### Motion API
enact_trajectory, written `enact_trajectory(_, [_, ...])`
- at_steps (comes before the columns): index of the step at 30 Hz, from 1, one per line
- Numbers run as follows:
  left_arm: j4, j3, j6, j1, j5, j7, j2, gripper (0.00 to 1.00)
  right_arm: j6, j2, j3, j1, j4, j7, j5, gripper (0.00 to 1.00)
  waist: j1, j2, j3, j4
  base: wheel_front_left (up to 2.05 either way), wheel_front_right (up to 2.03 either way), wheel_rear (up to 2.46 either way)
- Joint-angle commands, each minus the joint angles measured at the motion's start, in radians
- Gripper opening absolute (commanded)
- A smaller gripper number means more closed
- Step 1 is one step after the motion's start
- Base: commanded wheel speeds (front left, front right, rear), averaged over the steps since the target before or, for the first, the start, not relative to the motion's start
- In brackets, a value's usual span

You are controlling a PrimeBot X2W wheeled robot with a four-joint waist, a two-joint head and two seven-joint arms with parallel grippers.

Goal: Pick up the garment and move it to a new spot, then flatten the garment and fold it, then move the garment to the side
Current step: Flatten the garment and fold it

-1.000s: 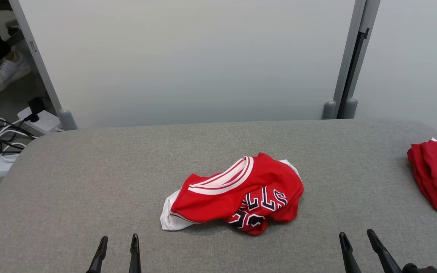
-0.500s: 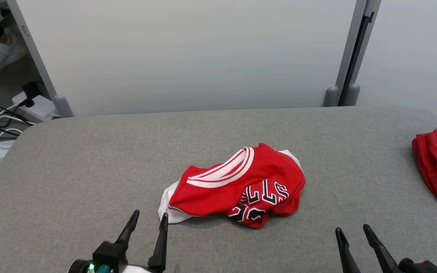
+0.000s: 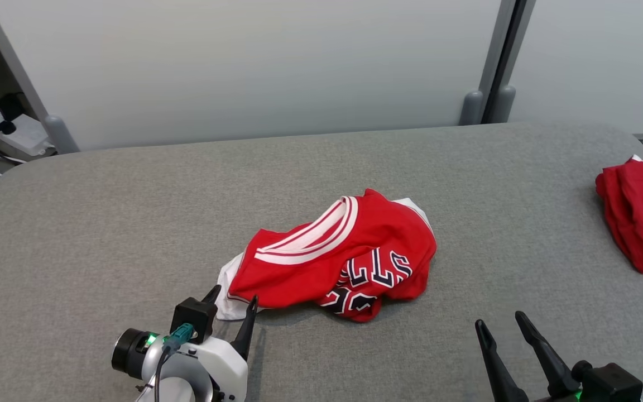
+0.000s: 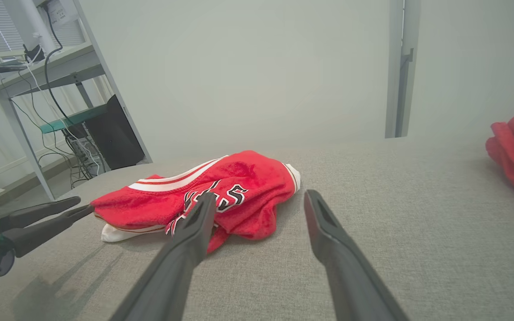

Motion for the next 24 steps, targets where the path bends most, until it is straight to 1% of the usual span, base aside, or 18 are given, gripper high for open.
enact_trajectory(1, [0.001, 0.025, -0.007, -0.062, 0.011, -0.006, 0.015, 1.00, 0.000, -0.020, 0.019, -0.043, -0.020, -0.006, 0.007, 1.00, 0.0000, 0.0000, 0.007, -0.009, 0.00, 0.00, 0.00])
enact_trajectory(4, [0.075, 0.019, -0.012, -0.107, 0.017, -0.006, 0.018, 1.00, 0.000, -0.029, 0.025, -0.054, -0.020, -0.006, 0.012, 1.00, 0.0000, 0.0000, 0.016, -0.024, 0.00, 0.00, 0.00])
enact_trajectory(8, [0.136, 0.024, -0.014, -0.148, 0.018, -0.006, 0.025, 1.00, 0.000, -0.040, 0.042, -0.070, -0.016, -0.006, 0.019, 1.00, 0.0000, 0.0000, 0.026, -0.050, 0.00, 0.00, 0.00])
enact_trajectory(10, [0.183, 0.013, -0.029, -0.164, 0.020, -0.006, 0.025, 1.00, 0.000, -0.044, 0.048, -0.076, -0.015, -0.006, 0.024, 1.00, 0.0000, 0.0000, 0.028, -0.058, 0.00, 0.00, 0.00])
enact_trajectory(11, [0.206, 0.006, -0.039, -0.174, 0.018, -0.006, 0.024, 0.00, 0.000, -0.047, 0.050, -0.077, -0.014, -0.006, 0.027, 1.00, 0.0000, 0.0000, 0.029, -0.062, 0.00, 0.00, 0.00])
enact_trajectory(14, [0.247, -0.002, -0.064, -0.211, -0.010, -0.006, 0.015, 0.00, 0.000, -0.054, 0.059, -0.085, -0.008, -0.006, 0.033, 1.00, 0.0000, 0.0000, 0.033, -0.070, 0.00, 0.00, 0.00])
enact_trajectory(16, [0.232, 0.011, -0.074, -0.234, -0.054, -0.006, 0.007, 0.00, 0.000, -0.052, 0.073, -0.094, 0.006, -0.006, 0.041, 1.00, 0.0000, 0.0000, 0.035, -0.070, 0.00, 0.00, 0.00])
enact_trajectory(18, [0.192, 0.019, -0.080, -0.255, -0.097, -0.006, 0.002, 0.00, 0.000, -0.050, 0.109, -0.112, 0.027, -0.006, 0.054, 1.00, 0.0000, 0.0000, 0.035, -0.068, 0.00, 0.00, 0.00])
enact_trajectory(21, [0.094, 0.025, -0.083, -0.279, -0.140, -0.006, -0.001, 0.00, 0.000, -0.037, 0.169, -0.146, 0.079, -0.006, 0.090, 1.00, 0.0000, 0.0000, 0.036, -0.062, 0.00, 0.00, 0.00])
enact_trajectory(23, [0.013, 0.021, -0.084, -0.288, -0.161, -0.006, -0.002, 0.00, 0.000, -0.031, 0.228, -0.177, 0.144, -0.006, 0.111, 1.00, 0.0000, 0.0000, 0.038, -0.052, 0.00, 0.00, 0.00])
enact_trajectory(24, [-0.108, -0.010, -0.083, -0.294, -0.195, -0.006, -0.003, 0.00, 0.000, -0.015, 0.299, -0.241, 0.247, -0.006, 0.137, 1.00, 0.0000, 0.0000, 0.042, -0.032, 0.00, 0.00, 0.00])
